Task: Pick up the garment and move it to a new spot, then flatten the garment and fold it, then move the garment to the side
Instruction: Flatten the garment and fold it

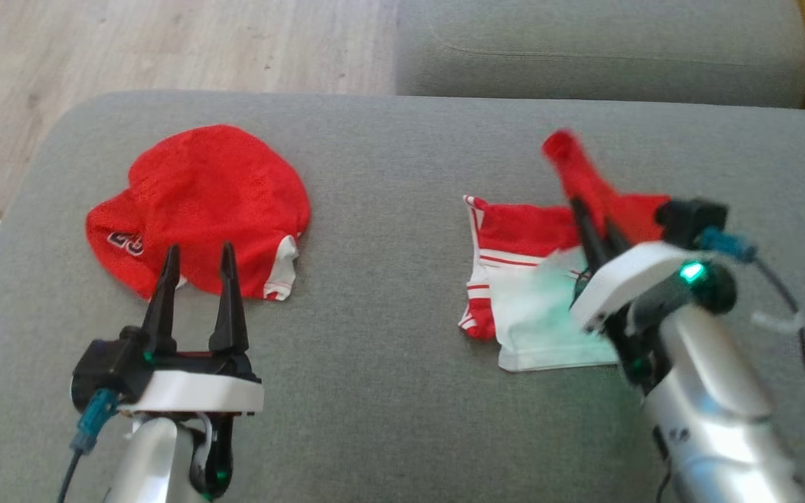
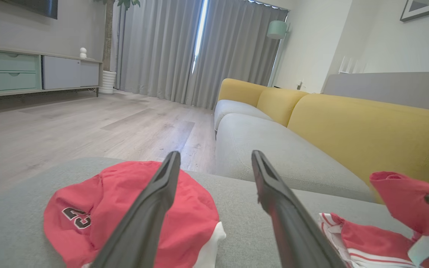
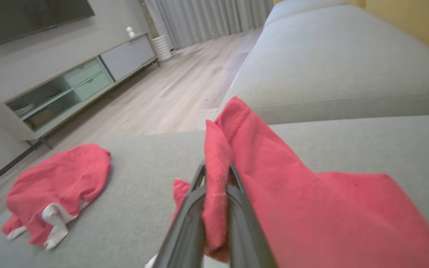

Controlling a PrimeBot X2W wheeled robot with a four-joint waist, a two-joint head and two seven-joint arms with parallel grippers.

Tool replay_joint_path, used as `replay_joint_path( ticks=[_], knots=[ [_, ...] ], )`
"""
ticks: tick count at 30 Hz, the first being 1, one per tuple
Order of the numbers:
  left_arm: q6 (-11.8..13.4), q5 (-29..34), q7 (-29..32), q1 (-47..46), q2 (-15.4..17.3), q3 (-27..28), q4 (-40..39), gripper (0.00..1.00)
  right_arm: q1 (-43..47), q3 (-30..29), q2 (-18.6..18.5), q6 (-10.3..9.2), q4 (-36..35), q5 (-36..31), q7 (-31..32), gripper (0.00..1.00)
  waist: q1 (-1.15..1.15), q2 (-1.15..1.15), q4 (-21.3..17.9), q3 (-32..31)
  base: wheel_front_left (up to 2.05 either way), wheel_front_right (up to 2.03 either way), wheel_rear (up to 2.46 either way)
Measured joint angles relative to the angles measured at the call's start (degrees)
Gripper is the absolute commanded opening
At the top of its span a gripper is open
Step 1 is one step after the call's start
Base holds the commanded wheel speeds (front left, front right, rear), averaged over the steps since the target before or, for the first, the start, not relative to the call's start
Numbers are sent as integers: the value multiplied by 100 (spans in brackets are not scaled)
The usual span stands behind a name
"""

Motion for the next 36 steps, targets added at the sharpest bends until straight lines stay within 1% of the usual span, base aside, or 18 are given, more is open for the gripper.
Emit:
replay_joint_path(
  ticks=[7, 12, 15, 16, 17, 19, 23, 26, 29, 32, 34, 36],
  knots=[
    [0, 0, 0, 64, 0, -3, 33, 100, 353, 873, 0, 0, 157, 448, -230, 0, 0, 0, 191, 28, 0, 0, 0],
    [0, 0, 0, 64, 0, -8, 46, 100, 341, 1159, -1, 0, 414, 626, -506, 0, 1, 0, 244, 63, 0, 0, 0],
    [0, 0, 0, 63, 0, -10, 55, 100, 327, 1410, -1, 0, 580, 679, -547, 0, 1, 0, 252, 107, 0, 0, 0],
    [1, -1, 0, 63, 0, -13, 58, 100, 326, 1494, -1, 0, 639, 716, -547, 28, 1, 0, 252, 117, 0, 0, 0],
    [1, -16, 0, 63, 0, -14, 64, 100, 325, 1593, -1, 0, 688, 735, -547, 100, 1, 0, 246, 122, 0, 0, 0],
    [1, -58, 0, 63, 0, -19, 89, 100, 327, 1891, -14, 0, 708, 870, -528, 100, 1, 0, 222, 122, 0, 0, 0],
    [1, -88, 0, 63, 0, -52, 145, 100, 339, 2680, -13, 0, 298, 1545, -430, 100, 1, 0, 135, 87, 0, 0, 0],
    [1, -94, 0, 63, 0, -74, 126, 100, 324, 2793, 26, 0, 271, 1592, -619, 100, 1, 0, 40, 34, 0, 0, 0],
    [1, -94, 0, 63, 0, -76, 55, 100, 209, 2492, 22, 0, 444, 1500, -1022, 100, 0, 0, -73, -31, 0, 0, 0],
    [2, -96, 0, 73, 0, -69, -35, 100, -62, 1941, 1, 0, 616, 1078, -1311, 100, 0, 0, -201, -105, 0, 0, 0],
    [2, -96, 0, 92, 0, -71, -122, 100, -196, 1529, -98, 0, 597, 765, -1413, 100, 1, 0, -284, -156, 0, 0, 0],
    [2, -120, 0, 130, 0, -73, -192, 100, -224, 1092, -274, 0, 491, 424, -1456, 100, 1, 0, -366, -206, 0, 0, 0]
  ],
)
